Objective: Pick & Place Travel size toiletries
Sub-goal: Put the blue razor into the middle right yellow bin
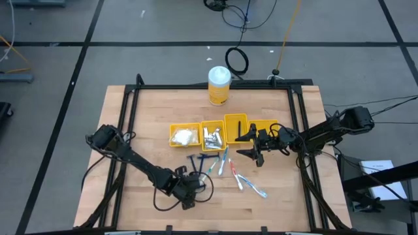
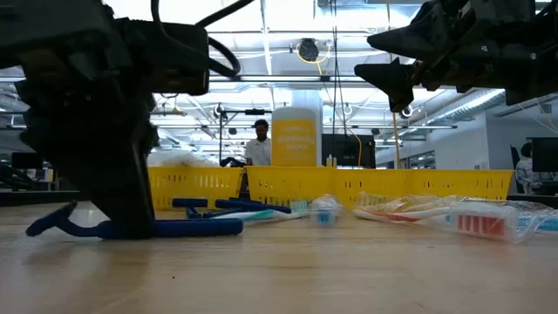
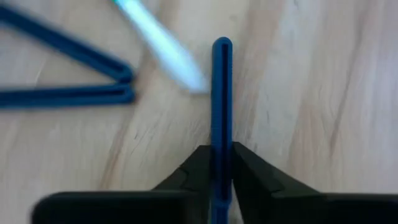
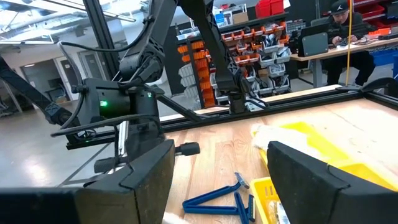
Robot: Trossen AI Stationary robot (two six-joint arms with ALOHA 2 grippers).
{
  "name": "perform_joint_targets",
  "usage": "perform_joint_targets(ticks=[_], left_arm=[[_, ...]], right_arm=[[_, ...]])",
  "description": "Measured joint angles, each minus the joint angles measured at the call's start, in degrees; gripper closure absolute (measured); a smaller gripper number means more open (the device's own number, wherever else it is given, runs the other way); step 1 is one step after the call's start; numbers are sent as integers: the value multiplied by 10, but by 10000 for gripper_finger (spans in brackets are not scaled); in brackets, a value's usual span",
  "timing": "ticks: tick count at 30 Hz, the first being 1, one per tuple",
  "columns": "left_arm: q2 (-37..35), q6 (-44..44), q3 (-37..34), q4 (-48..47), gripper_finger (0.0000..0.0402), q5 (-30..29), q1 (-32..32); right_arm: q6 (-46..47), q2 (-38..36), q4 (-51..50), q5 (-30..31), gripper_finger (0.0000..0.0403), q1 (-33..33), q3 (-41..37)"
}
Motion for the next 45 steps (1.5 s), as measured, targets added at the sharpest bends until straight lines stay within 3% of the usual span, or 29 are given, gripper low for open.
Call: perform_joint_targets(ticks=[4, 12, 18, 22, 24, 27, 31, 39, 45], left_arm=[[-1, -40, 0, 3, 390, -5, 4], [-49, -22, -5, 38, 395, -91, -37], [-116, 54, -2, 90, 396, -259, -83], [-139, 152, -1, 168, 390, -426, -102], [-138, 208, -2, 210, 393, -461, -99], [-138, 264, -2, 264, 396, -465, -79], [-138, 340, -2, 335, 391, -461, -46], [-132, 474, -2, 474, 394, -316, 26], [-110, 486, -2, 530, 392, -238, 67]], right_arm=[[0, 0, 0, 0, 161, 0, 0], [0, 0, 0, 0, 161, 0, 0], [0, 0, 1, 1, 161, 1, 0], [-2, 0, 9, 3, 161, 14, 1], [-23, 0, 13, 3, 161, 30, 10], [-71, 0, 9, 7, 161, 67, 33], [-135, 0, -42, 65, 161, 115, 79], [-170, 0, -87, 93, 161, 155, 126], [-170, 0, -77, 92, 161, 161, 126]])
